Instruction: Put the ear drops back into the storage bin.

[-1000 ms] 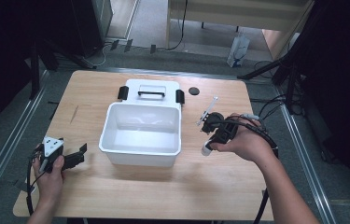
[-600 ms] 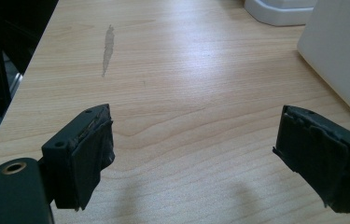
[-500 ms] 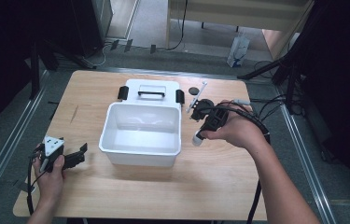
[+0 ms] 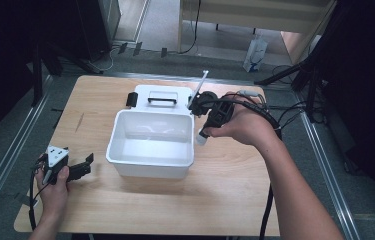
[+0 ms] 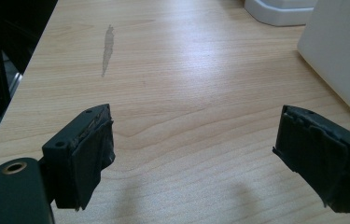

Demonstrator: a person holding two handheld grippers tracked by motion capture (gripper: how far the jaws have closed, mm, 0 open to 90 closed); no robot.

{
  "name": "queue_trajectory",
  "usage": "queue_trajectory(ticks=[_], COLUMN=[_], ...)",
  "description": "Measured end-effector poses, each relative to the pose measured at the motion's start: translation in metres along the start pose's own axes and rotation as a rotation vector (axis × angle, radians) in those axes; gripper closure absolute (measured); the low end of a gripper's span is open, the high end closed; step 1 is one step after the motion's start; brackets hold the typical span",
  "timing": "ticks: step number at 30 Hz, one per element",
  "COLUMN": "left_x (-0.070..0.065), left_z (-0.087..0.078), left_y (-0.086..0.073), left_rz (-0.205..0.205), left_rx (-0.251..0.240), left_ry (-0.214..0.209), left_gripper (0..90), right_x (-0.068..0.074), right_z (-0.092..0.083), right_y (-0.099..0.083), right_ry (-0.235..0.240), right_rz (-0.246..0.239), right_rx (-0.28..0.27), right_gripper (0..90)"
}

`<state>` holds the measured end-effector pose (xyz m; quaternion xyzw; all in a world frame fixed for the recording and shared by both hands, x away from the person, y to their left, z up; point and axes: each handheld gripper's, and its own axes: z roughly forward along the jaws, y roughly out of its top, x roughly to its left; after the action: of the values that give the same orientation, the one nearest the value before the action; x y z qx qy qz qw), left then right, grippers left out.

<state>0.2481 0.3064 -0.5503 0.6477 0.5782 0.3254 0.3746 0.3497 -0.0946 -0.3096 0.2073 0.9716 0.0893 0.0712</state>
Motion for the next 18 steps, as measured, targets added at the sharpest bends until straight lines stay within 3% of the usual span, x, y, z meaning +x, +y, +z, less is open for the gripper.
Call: queue_trajectory(ticks=[10,18], left_x=[0.0,0.0], left_z=[0.0,0.0], left_y=[0.0,0.0], left_rz=[0.0,0.001], left_rx=[0.0,0.001], left_ry=[-0.001,-0.001], left_gripper=[12.5,12.6], right_x=[0.01,0.011], right_z=[0.004,0.019], right_y=[0.026,0.034], right_ry=[0.021,0.032], right_rz=[-0.052,-0.07], right_rx=[-0.026,-0.014], right_gripper=[72.1,72.1])
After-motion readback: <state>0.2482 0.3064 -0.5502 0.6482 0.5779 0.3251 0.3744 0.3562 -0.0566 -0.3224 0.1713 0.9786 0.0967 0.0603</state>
